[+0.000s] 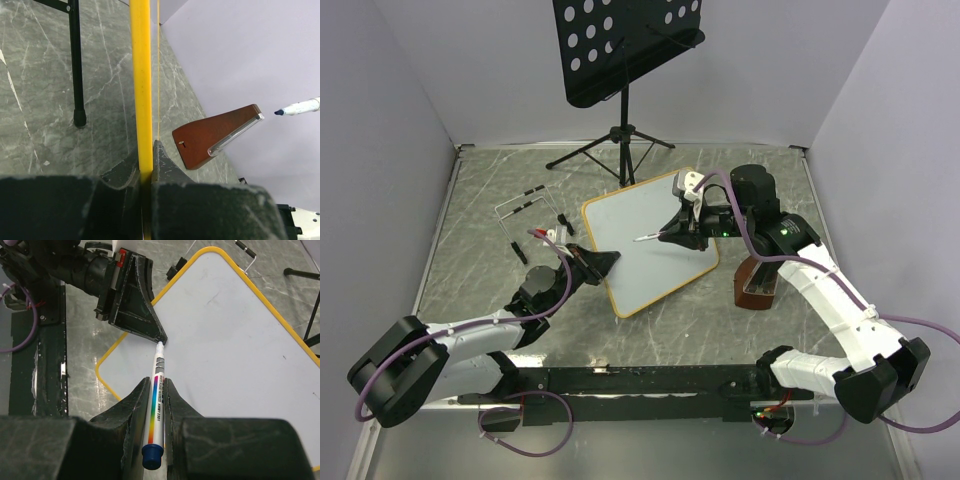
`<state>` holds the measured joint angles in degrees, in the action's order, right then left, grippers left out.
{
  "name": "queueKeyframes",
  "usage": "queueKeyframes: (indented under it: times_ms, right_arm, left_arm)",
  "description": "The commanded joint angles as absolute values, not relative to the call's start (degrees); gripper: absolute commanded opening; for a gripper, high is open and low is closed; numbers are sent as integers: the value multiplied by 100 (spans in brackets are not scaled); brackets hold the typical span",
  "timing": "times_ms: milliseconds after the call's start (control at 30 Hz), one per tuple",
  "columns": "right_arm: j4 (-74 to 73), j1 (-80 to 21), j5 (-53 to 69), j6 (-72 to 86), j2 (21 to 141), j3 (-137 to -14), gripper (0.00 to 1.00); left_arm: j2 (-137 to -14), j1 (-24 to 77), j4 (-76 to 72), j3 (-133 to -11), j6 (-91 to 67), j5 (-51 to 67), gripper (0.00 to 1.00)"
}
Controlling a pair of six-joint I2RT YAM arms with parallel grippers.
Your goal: Write a sentence on the whiteboard
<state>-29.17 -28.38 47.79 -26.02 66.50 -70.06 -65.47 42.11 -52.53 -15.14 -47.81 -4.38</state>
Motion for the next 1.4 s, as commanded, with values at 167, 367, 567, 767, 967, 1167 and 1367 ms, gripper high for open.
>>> queueKeyframes:
  times_ms: [167,367,567,767,967,1167,1367]
  right_arm:
    - [-2751,-2883,4737,-2716,6460,-7066,0]
    - [-2698,-2883,4729,-2698,6495,-7058,0]
    - [-2663,-2900,4720,-2689,6478,-7023,0]
    - [-2619,-2909,4720,-2663,6442,-6944,0]
    - [-2540,-2944,4685,-2593,6451,-6908,0]
    - [-2382,-3076,4685,-2435,6486,-6829,0]
    - [-2224,-3182,4649,-2294,6495,-6776,0]
  left_arm:
    - [-6548,4280,-5555,-1529,-4649,-413,1]
    - [-6583,4289,-5572,-1529,-4720,-431,1]
    - [-6706,4289,-5704,-1521,-4799,-422,1]
    - [-6724,4289,-5695,-1556,-4808,-431,1]
    - [-6741,4280,-5704,-1565,-4834,-431,1]
    - [-6750,4289,-5757,-1556,-4878,-448,1]
    - [-6724,4289,-5757,-1512,-4948,-492,1]
